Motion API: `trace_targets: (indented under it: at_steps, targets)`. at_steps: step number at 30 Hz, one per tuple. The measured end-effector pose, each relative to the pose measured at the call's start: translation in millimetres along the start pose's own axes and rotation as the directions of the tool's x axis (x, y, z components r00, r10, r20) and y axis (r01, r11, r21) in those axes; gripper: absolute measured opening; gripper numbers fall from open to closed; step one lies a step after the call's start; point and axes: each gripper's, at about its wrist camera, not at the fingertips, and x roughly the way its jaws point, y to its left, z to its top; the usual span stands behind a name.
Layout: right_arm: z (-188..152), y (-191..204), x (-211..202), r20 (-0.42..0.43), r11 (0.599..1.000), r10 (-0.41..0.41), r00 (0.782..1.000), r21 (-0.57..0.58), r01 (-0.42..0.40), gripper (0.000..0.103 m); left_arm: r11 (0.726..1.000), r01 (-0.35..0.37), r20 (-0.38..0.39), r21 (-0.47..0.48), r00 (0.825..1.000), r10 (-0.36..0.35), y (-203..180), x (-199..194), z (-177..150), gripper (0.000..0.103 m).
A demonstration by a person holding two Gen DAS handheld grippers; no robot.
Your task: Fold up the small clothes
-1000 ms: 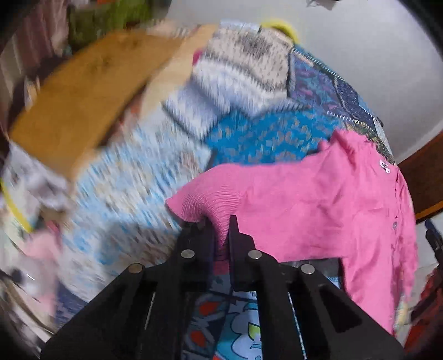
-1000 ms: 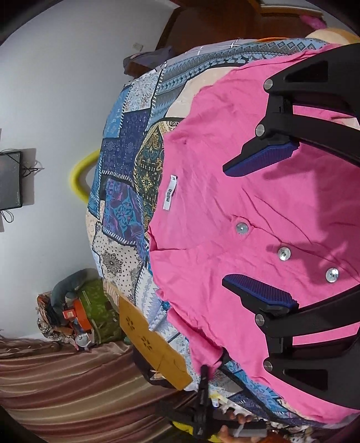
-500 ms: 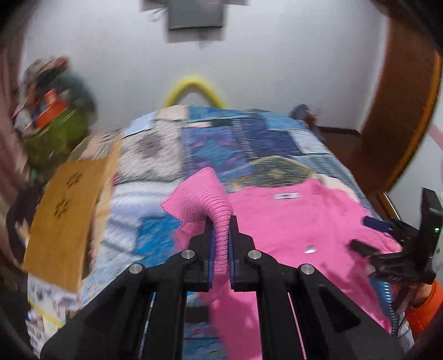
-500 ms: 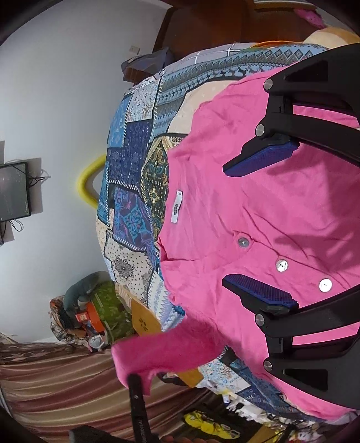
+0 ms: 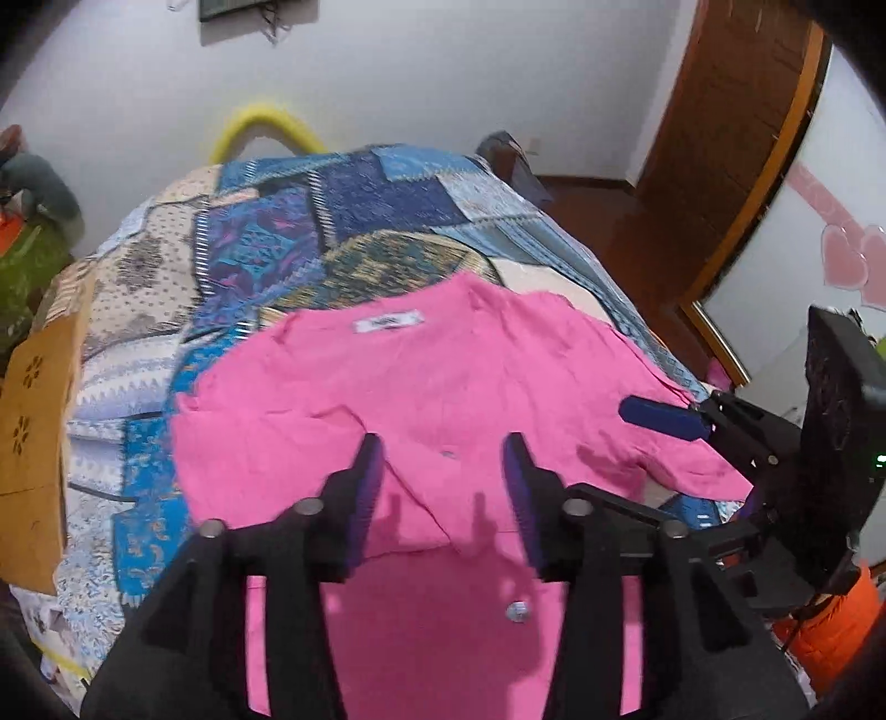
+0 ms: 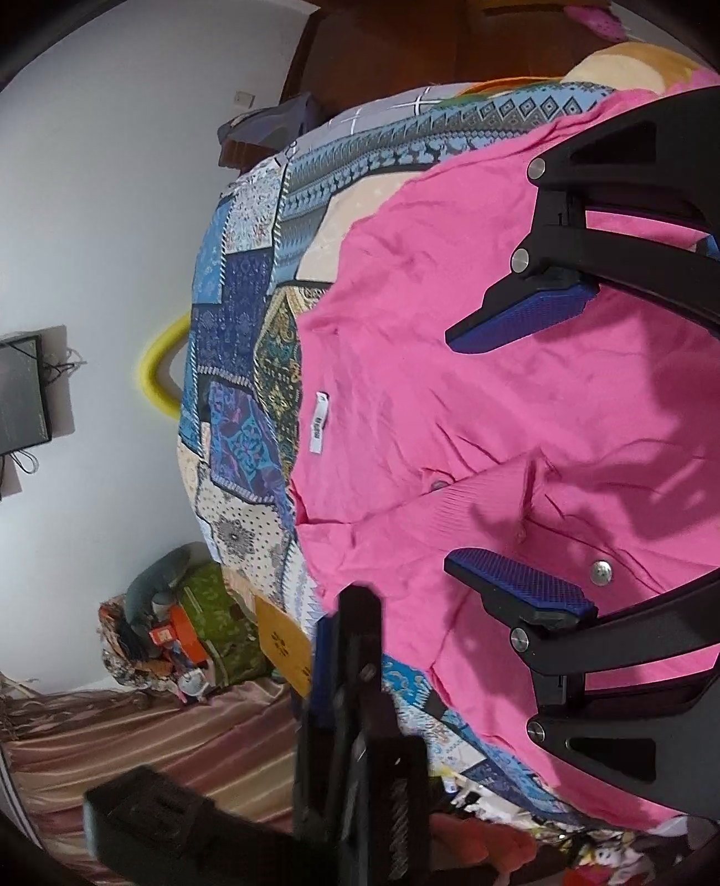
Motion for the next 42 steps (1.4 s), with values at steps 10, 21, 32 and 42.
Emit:
trace_targets:
  at_steps: [10, 21, 32, 42]
  targets:
    - [-1.9, 32.0, 57.0, -0.102, 0.996, 0.048, 0.994, -0.072, -0.055, 0.069, 0.975, -0.205, -0.118, -0.087, 0.974, 0.194, 100.3, 31.4, -53.9, 0.057]
    - [-1.1, 23.1, 83.4, -0.133, 0.986, -0.071, 0.989, -0.162, 0.049, 0.041, 0.969, -0.195, -0.128, -0.154, 0.976, 0.176, 132.6, 56.7, -90.5, 0.066]
    - [2.6, -39.8, 23.7, -0.093, 0.986, -0.164, 0.982, 0.007, 0.166, 0.039, 0.961, -0.224, -0.127, -0.16, 0.97, 0.205, 125.2, 46.2, -86.8, 0.065]
    - [-20.4, -56.1, -90.0, 0.029, 0.968, -0.244, 0.969, 0.06, 0.242, 0.065, 0.976, -0.159, 0.059, -0.15, 0.984, 0.17, 62.2, -43.4, -68.8, 0.065]
